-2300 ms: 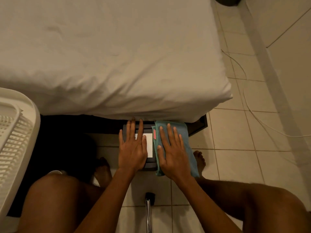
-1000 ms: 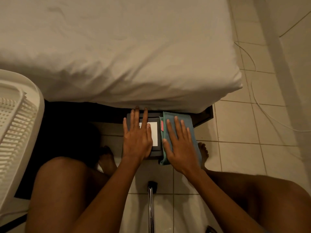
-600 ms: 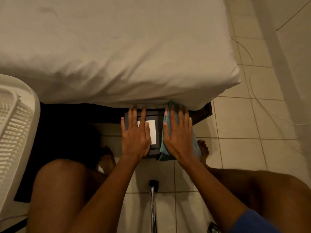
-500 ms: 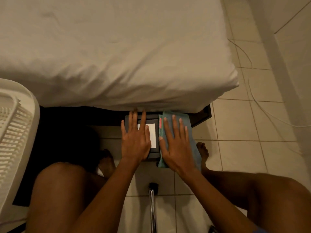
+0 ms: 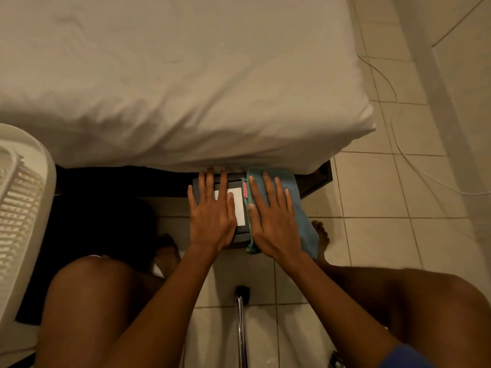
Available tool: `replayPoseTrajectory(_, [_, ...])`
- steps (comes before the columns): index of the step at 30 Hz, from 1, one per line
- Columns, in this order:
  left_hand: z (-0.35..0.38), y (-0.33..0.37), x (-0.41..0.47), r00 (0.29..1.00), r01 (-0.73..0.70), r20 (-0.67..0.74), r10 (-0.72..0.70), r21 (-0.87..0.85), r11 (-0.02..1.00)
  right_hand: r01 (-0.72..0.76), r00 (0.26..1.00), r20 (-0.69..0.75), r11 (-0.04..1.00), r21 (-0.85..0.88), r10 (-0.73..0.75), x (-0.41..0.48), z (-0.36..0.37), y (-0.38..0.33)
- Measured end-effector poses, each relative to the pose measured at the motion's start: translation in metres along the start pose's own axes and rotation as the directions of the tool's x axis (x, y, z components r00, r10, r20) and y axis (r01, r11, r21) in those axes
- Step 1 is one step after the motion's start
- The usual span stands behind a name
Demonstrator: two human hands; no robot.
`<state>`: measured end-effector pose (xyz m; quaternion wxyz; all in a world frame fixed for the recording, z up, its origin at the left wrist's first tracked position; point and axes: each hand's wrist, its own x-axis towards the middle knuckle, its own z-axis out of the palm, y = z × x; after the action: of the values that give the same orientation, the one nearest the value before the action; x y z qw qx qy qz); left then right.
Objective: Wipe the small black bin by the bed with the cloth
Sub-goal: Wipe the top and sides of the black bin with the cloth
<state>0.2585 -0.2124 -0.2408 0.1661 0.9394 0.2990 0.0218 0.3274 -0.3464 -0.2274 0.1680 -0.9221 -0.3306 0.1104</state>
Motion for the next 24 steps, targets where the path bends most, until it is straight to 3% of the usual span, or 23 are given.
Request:
replayPoseTrajectory(8, [0.001, -0.002, 0.001, 0.999, -0.033, -0.001, 0.033, 0.042, 0.999, -0.087, 0.995, -0.048, 0.996, -0.005, 0.086, 0.021, 0.000, -0.011])
replayPoseTrajectory(16, [-0.011, -0.012, -0.002, 0.981, -0.188, 0.050, 0.189, -0.019, 0.982, -0.211, 0.966, -0.148, 0.977, 0.025, 0.213, -0.007, 0.014, -0.025])
replayPoseTrajectory(24, [-0.008, -0.009, -0.004, 0.987, -0.159, 0.025, 0.160, -0.027, 0.987, -0.219, 0.962, -0.164, 0.976, -0.001, 0.216, -0.006, 0.017, -0.025])
